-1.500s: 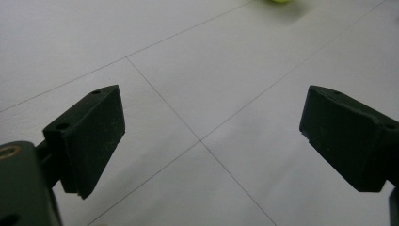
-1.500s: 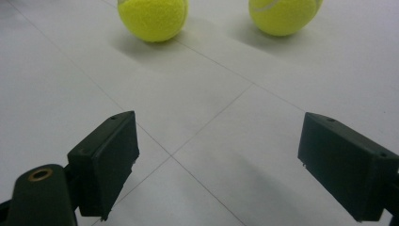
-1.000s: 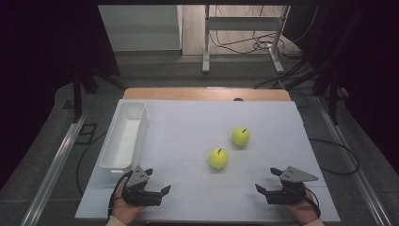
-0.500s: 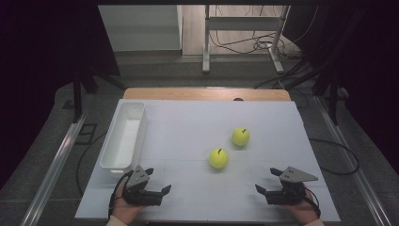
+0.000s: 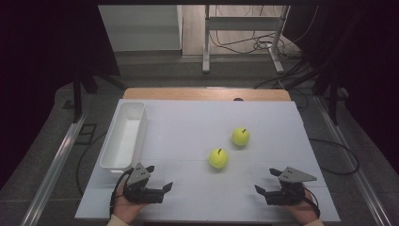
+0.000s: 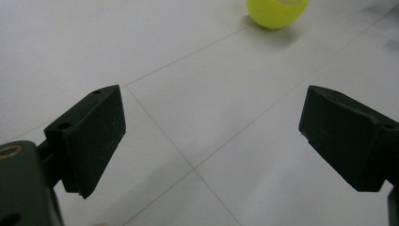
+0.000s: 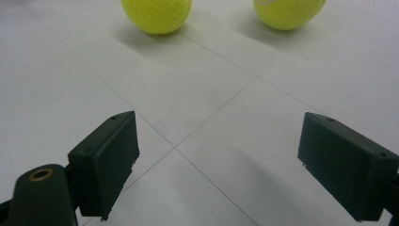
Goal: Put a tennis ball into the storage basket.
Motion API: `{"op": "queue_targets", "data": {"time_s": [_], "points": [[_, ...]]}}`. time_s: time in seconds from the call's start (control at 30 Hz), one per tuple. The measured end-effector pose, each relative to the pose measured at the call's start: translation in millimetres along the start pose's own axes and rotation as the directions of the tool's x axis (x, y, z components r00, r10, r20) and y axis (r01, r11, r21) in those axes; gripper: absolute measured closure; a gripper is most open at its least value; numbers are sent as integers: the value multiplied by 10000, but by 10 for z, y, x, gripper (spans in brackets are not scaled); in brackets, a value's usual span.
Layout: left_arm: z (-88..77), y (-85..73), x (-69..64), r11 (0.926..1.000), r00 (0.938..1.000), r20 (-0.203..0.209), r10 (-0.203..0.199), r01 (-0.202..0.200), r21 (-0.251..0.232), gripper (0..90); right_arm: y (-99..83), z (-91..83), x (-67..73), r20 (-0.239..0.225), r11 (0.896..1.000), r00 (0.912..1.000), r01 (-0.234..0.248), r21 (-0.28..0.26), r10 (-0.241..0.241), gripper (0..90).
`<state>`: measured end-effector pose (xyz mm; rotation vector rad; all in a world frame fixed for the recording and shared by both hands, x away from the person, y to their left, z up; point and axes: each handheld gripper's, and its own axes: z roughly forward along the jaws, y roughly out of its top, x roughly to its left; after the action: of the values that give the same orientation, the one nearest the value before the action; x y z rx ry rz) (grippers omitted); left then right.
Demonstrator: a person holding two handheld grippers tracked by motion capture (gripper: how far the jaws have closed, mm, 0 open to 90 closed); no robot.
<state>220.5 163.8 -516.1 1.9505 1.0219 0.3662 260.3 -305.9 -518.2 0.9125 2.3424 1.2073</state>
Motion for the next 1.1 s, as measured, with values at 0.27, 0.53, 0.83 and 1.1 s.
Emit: {"op": "queue_targets", "data": {"time_s": [0.27,0.53,0.83,1.1], "points": [[37,96,-56,9998,9996,190,196,-196,-17,86,7,0,2,16,10000,10000,58,21,-58,131],[63,147,-73,9996,9992,285,274,-275,30,87,3,7,2,44,10000,10000,55,40,-55,131],[92,195,-82,9995,9986,440,301,-303,40,87,3,9,6,43,10000,10000,81,21,-81,132],[127,260,-85,9994,9979,548,345,-345,-14,87,4,8,4,43,10000,10000,62,-2,-62,132]]}}
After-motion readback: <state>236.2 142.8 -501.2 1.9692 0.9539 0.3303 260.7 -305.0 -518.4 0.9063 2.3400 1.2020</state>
